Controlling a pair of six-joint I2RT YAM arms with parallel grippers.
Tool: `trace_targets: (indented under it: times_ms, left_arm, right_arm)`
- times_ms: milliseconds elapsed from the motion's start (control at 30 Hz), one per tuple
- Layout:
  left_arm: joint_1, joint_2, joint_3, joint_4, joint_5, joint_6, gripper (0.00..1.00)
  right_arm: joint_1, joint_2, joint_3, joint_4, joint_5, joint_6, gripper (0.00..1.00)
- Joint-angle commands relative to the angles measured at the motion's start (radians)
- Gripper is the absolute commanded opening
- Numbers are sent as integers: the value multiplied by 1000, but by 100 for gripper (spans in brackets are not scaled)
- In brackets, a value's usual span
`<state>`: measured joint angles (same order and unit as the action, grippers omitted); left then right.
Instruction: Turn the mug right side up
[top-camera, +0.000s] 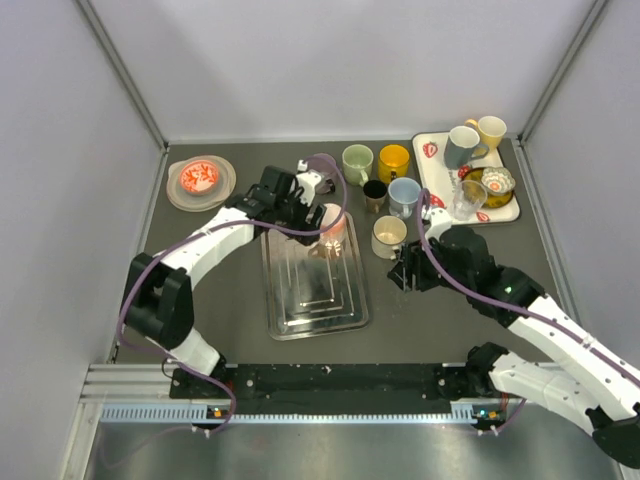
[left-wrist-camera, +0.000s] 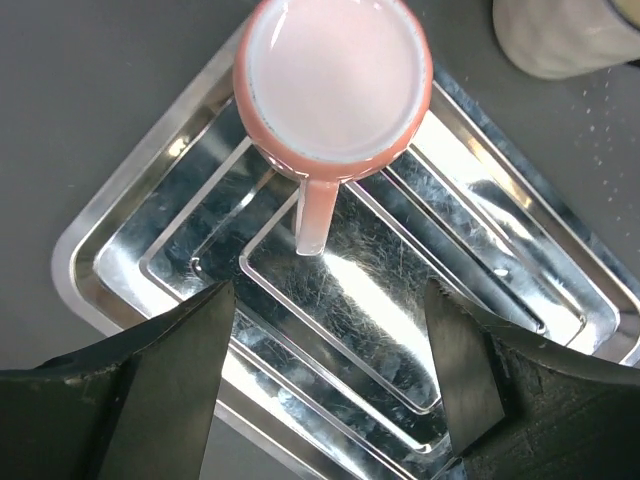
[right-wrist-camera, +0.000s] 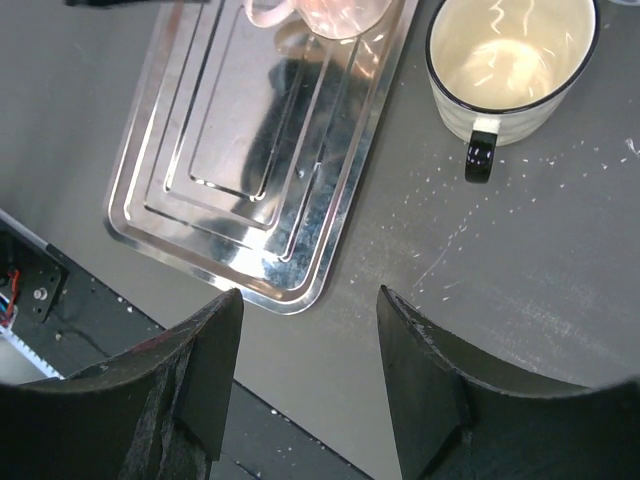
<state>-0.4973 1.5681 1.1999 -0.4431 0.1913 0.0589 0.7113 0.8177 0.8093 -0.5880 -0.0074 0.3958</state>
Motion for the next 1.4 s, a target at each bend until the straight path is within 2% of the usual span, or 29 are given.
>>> trace_targets:
  times_ms: [0,267,833,1367]
  left_arm:
    - [20,73,59,-74,143,114,79]
    - [23,199,168,-117,137,157,66]
    - [22,326,286,-141,46,174,57]
    - [6,366,303,-146,123,168,43]
  right_arm:
    - [11,-29,13,34,-32,-2,56]
    - [11,-17,25,31,-54,-6,56]
    - [11,8,27,31,-48,-12,56]
    - [11,18,34,40,-48,-11,55]
